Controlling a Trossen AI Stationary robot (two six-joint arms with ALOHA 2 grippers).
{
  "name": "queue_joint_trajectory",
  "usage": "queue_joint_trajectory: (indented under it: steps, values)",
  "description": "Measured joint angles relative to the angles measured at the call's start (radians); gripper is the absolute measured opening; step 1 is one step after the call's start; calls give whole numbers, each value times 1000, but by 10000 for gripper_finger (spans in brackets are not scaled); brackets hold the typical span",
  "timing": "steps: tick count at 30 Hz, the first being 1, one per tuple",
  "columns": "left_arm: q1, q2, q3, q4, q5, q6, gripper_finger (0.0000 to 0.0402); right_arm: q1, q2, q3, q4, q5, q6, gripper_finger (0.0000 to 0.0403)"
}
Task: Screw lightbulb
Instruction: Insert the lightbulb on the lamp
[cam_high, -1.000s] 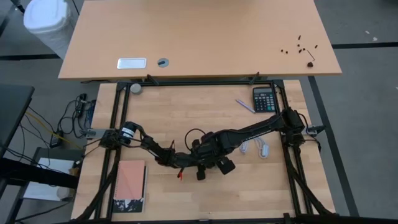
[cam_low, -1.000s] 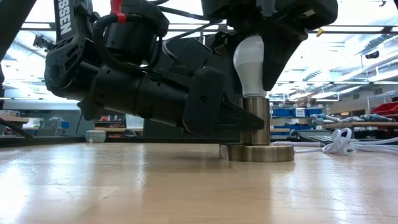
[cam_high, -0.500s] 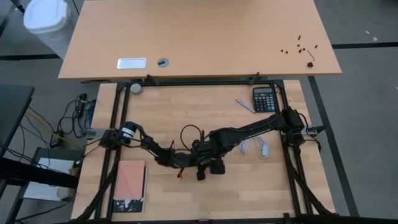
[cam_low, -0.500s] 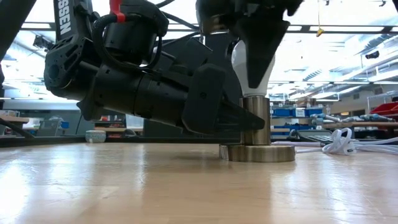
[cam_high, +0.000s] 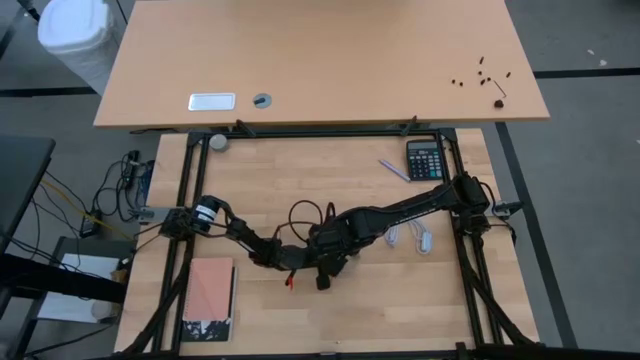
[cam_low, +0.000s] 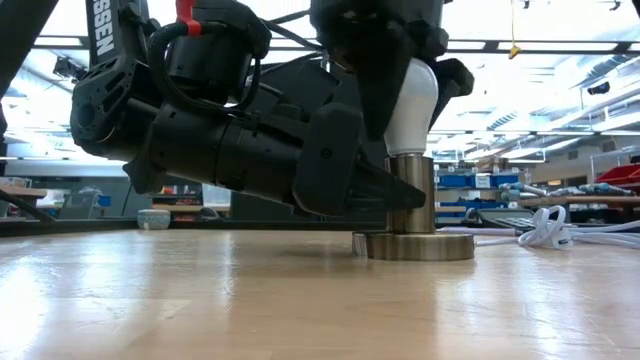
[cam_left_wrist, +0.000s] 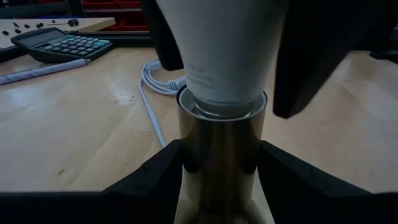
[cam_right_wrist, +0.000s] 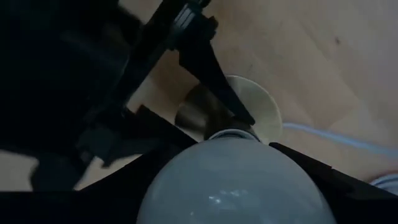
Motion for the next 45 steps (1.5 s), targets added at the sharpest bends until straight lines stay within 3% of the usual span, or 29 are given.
queue_joint_trajectory:
  steps: [7,14,21,34,45]
  values:
    - [0,0,0,0,-4,0,198,-4,0,0,1,0,217,267]
    - [1,0,0,0,-4,0,198,-10,0,0,-15,0,323,273]
    - [1,0,0,0,-5,-1,198,-10,0,0,-52,0,242,283]
    - [1,0,0,0,-4,2,198,-29,0,0,-23,19,137,345]
    - [1,0,0,1,2,2,198,-40,-30,0,-14,14,38,350]
